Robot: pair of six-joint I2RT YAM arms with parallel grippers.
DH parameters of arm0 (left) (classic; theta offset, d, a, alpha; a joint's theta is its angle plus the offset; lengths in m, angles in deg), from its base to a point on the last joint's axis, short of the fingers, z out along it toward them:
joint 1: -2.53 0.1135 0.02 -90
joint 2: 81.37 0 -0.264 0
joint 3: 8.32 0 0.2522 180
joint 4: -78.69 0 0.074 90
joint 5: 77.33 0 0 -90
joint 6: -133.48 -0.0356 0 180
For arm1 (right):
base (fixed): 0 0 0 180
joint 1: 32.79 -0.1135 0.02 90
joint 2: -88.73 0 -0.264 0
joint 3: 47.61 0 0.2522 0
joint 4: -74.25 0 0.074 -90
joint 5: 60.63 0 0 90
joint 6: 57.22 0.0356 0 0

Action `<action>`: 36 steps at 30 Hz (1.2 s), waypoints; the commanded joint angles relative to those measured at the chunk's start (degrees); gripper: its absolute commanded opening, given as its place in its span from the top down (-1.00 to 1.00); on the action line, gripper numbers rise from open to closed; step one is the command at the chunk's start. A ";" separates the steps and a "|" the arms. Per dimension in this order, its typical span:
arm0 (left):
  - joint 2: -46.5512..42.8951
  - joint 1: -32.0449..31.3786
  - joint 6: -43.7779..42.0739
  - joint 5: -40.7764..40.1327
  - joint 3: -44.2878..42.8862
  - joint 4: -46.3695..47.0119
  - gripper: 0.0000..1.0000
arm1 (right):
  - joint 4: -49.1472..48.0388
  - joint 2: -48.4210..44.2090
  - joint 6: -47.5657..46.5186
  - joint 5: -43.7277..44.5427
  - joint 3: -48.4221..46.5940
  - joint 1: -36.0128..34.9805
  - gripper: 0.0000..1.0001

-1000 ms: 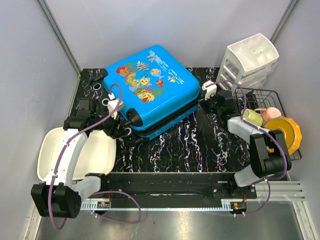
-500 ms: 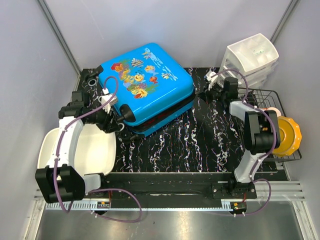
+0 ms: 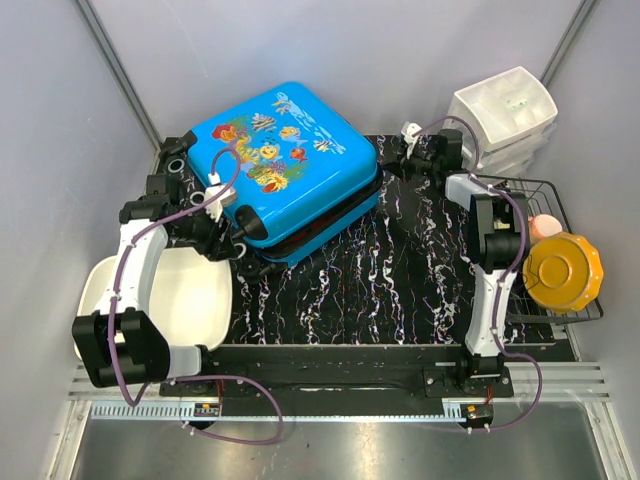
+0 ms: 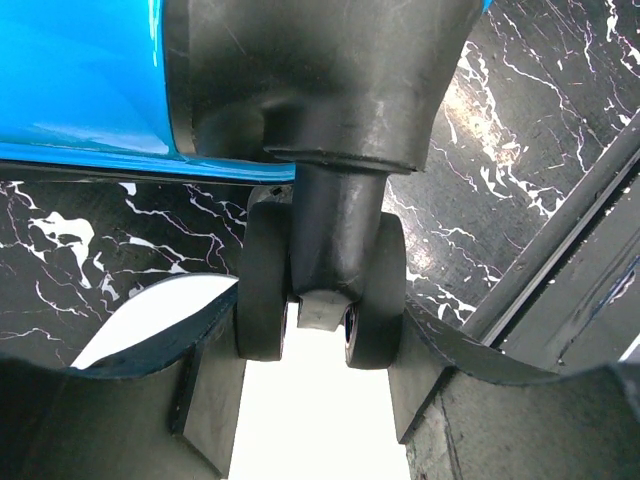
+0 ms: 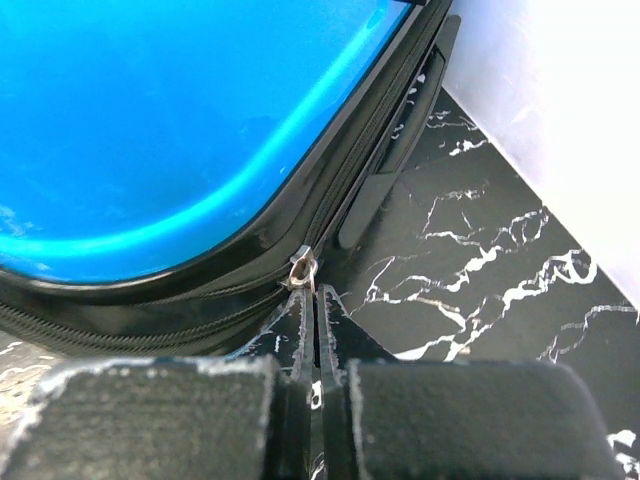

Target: Open, take out, and arrange the luggage

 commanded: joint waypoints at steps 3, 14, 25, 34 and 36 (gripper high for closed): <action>5.01 3.23 0.28 -13.07 -3.96 2.93 1.00 | -4.32 7.90 -3.81 6.69 -11.96 1.21 1.00; 8.72 13.76 23.86 10.91 -21.10 -1.74 -0.81 | -5.11 2.48 -1.34 0.36 -3.11 -1.61 1.00; 20.22 14.67 42.46 8.28 -22.95 15.14 -0.98 | -3.44 -17.40 -12.84 -3.68 25.11 -3.72 1.00; 33.13 -0.79 42.12 11.63 -31.99 20.16 -0.73 | 19.03 -30.05 -17.95 -0.88 29.59 -4.51 1.00; 37.95 -3.09 41.15 11.45 -36.98 20.16 -0.62 | 20.64 -34.97 -18.40 -0.88 33.71 -5.12 1.00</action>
